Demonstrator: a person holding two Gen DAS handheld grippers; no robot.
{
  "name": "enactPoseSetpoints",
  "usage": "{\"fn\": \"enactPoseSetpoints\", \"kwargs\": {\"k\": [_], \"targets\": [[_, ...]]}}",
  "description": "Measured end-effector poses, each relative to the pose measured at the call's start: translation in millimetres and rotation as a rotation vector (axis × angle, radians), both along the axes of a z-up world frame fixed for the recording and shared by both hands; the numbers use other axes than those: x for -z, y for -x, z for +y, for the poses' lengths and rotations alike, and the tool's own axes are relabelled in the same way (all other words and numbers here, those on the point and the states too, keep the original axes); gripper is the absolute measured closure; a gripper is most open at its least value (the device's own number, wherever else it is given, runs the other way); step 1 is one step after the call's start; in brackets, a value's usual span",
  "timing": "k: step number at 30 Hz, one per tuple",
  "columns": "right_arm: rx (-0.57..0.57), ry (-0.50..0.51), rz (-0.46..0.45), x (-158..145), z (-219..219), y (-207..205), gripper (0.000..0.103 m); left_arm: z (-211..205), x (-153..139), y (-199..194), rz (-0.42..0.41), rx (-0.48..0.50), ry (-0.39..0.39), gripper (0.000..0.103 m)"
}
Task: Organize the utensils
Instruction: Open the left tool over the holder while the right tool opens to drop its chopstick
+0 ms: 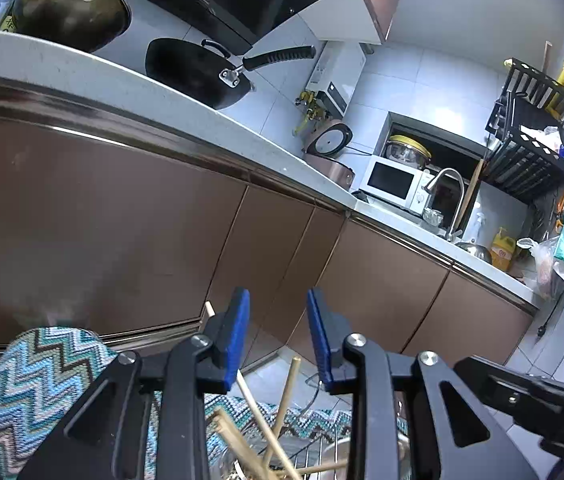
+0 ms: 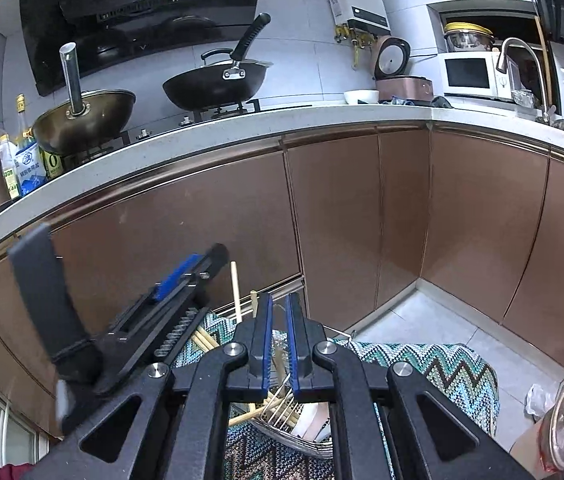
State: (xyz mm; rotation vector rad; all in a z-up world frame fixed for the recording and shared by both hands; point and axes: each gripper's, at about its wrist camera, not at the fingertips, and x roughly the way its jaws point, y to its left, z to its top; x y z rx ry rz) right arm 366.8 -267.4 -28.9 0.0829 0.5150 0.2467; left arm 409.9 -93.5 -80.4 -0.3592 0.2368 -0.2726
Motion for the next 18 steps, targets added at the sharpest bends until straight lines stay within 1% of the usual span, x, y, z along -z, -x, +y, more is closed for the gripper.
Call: {"fn": "enactPoseSetpoints", "kwargs": {"k": [2,7,11,15,17,18], "targets": [[0.011,0.000,0.002,-0.5,-0.7,1.9,0.092,5.4,-5.7,7.3,-0.003,-0.007,-0.010,0.070],[0.024,-0.014,0.005,-3.8,0.0,15.4,0.091,23.7,-20.5,28.4,-0.014,-0.026,-0.021,0.069],[0.029,-0.027,-0.008,-10.9,-0.9,32.2,0.090,38.4,-29.7,43.0,0.000,-0.030,-0.020,0.069],[0.027,-0.045,-0.022,-18.7,-2.3,51.7,0.090,52.0,-38.1,55.8,0.030,-0.012,-0.024,0.069],[0.020,-0.043,-0.027,-21.1,-1.0,61.9,0.089,58.9,-42.4,56.4,0.063,0.017,-0.009,0.063],[0.017,-0.038,-0.029,-21.3,-0.2,67.0,0.088,64.0,-44.0,54.8,0.088,0.038,0.013,0.062]]}}
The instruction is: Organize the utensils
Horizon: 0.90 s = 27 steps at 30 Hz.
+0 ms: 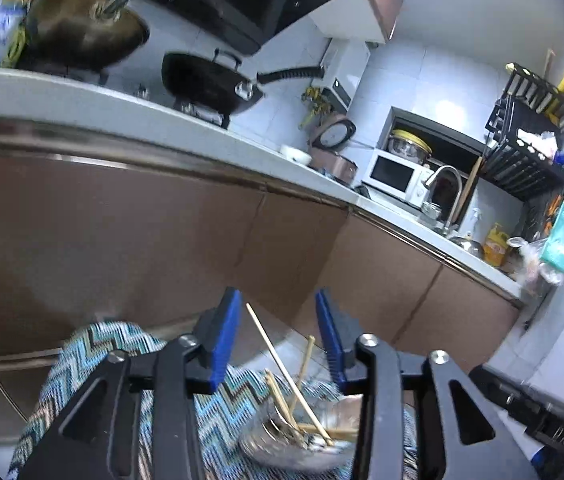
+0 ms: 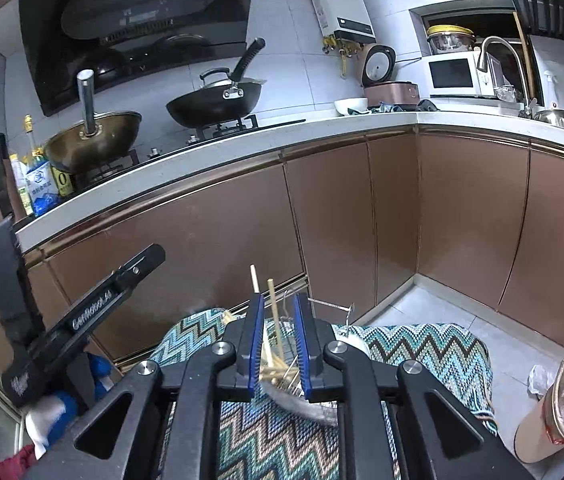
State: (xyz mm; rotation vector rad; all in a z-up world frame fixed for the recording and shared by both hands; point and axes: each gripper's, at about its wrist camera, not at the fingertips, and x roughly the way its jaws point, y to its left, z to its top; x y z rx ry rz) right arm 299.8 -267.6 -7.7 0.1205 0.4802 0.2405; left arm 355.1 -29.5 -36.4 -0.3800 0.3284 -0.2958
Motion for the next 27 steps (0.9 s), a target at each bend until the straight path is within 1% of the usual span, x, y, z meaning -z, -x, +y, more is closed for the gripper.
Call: {"fn": "enactPoseSetpoints", "kwargs": {"k": [4,6,7,9,13,18,21,27], "targets": [[-0.007,0.022,-0.011,2.9,0.4,18.7,0.082,19.4,-2.6,-22.4,0.127,0.116,0.090,0.061],[0.000,0.026,-0.011,8.1,-3.5,26.5,0.081,26.2,2.2,-45.6,0.218,0.187,0.137,0.061],[0.004,0.025,-0.007,10.7,-5.9,28.6,0.081,27.7,5.0,-55.3,0.250,0.204,0.154,0.061],[0.014,0.019,0.007,18.3,-13.1,33.3,0.080,28.6,12.9,-77.1,0.312,0.244,0.175,0.060],[0.045,0.038,0.042,35.0,-28.1,43.0,0.080,21.4,35.5,-125.5,0.423,0.299,0.183,0.060],[0.085,0.052,0.102,56.4,-45.6,44.4,0.079,10.8,62.5,-165.3,0.504,0.346,0.218,0.060],[0.094,0.045,0.128,67.3,-52.7,42.4,0.078,2.4,73.7,-178.9,0.528,0.352,0.218,0.060],[0.098,0.036,0.163,85.6,-58.6,39.7,0.075,-9.0,91.4,-203.7,0.564,0.389,0.252,0.061]]}}
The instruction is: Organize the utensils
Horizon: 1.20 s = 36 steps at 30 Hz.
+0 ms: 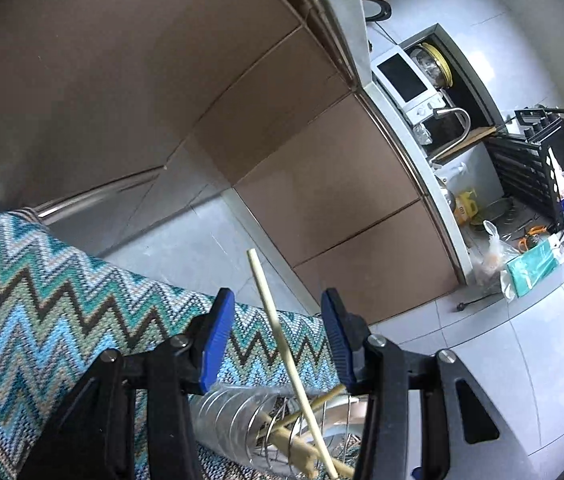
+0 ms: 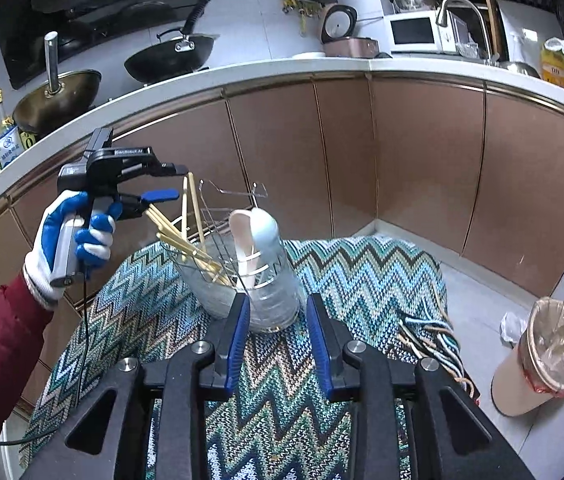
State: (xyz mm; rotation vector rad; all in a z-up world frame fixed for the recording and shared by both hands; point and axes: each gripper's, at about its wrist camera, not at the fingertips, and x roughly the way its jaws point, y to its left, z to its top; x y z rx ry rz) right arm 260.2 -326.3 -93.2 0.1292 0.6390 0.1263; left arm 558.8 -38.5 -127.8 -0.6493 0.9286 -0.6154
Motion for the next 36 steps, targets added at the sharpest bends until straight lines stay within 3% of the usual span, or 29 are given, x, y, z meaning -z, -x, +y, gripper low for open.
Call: {"fn": "enactPoseSetpoints", "kwargs": {"k": [3,4,5,11,20,27,32,36], "targets": [[0.004,-0.006,0.018,7.5,-1.9,-1.6,0.074,-5.9,6.7,-10.5,0.017,0.032,0.043,0.075],[0.007,-0.011,0.023,9.7,-3.2,-1.4,0.074,-8.2,9.2,-13.5,0.028,0.046,0.061,0.091],[0.009,-0.017,0.027,11.4,-4.8,-2.1,0.074,-9.7,10.5,-15.6,0.036,0.051,0.069,0.097],[0.026,-0.030,0.038,15.3,-9.3,-0.8,0.073,-11.0,4.4,-7.3,-0.011,0.055,0.094,0.099],[0.037,-0.051,0.048,20.9,-12.0,1.6,0.070,-7.7,-52.9,40.2,-0.233,0.001,0.101,0.099],[0.051,-0.058,0.047,22.4,-17.0,4.9,0.070,-14.3,-85.8,67.9,-0.403,-0.109,-0.010,0.099],[0.066,-0.067,0.050,25.4,-21.8,8.1,0.069,-27.5,-83.2,94.6,-0.530,-0.195,-0.174,0.099],[0.071,-0.069,0.042,23.4,-21.7,11.4,0.069,-52.9,-71.6,113.5,-0.594,-0.206,-0.279,0.098]]}}
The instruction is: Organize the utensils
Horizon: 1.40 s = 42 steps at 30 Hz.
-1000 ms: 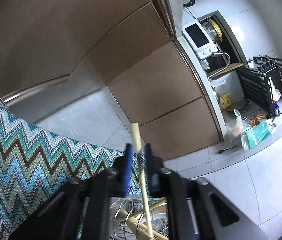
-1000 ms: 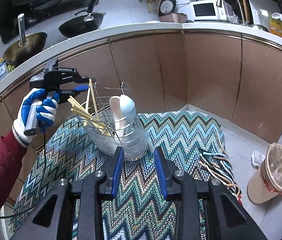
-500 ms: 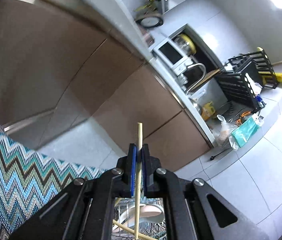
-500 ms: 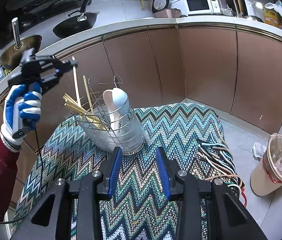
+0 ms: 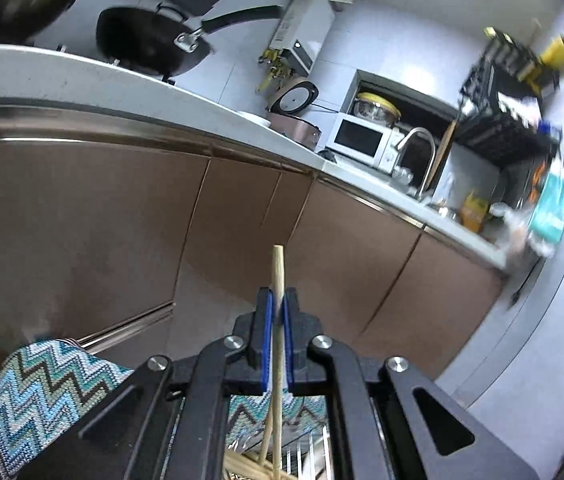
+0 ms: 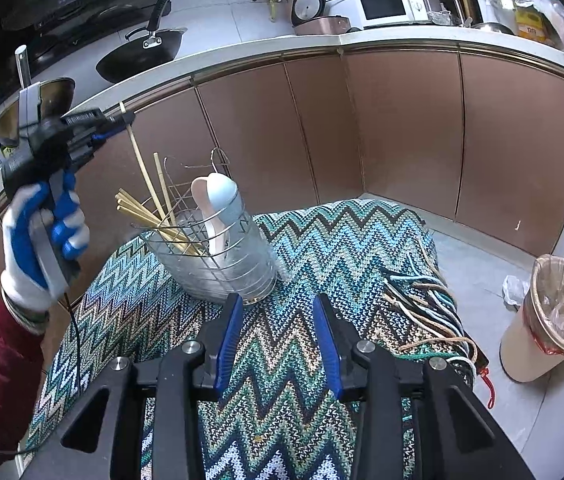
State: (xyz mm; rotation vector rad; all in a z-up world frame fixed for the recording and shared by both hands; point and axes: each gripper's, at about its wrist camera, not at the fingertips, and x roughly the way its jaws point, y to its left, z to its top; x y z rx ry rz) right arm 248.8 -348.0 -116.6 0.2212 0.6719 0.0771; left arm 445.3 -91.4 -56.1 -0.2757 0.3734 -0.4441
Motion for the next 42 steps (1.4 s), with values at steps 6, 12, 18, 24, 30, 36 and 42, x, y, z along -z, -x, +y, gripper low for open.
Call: {"fn": "enactPoseSetpoints", "kwargs": {"k": [6,12,18,24,30,36,42], "targets": [[0.008,0.003,-0.025,-9.0,0.8,8.0,0.065,-17.3,10.9,31.6,-0.040,-0.015,-0.073,0.079],[0.042,-0.005,-0.055,-21.4,3.1,22.0,0.058,-9.5,-4.1,70.6,-0.047,-0.026,-0.116,0.055],[0.068,0.005,-0.094,-40.3,11.8,42.9,0.051,13.3,-19.6,114.1,-0.003,-0.029,-0.119,0.048],[0.078,0.004,-0.135,-57.6,23.9,70.8,0.047,44.5,-34.6,163.2,0.012,-0.037,-0.090,0.044],[0.093,0.027,-0.175,-70.6,39.6,94.0,0.036,54.7,-40.7,217.6,0.020,-0.054,-0.139,0.039],[0.113,0.044,-0.213,-82.6,51.9,113.8,0.026,59.7,-42.6,266.1,0.009,-0.081,-0.182,0.039],[0.127,0.058,-0.233,-86.7,66.7,130.6,0.017,66.0,-43.2,306.8,-0.025,-0.105,-0.224,0.039]]}}
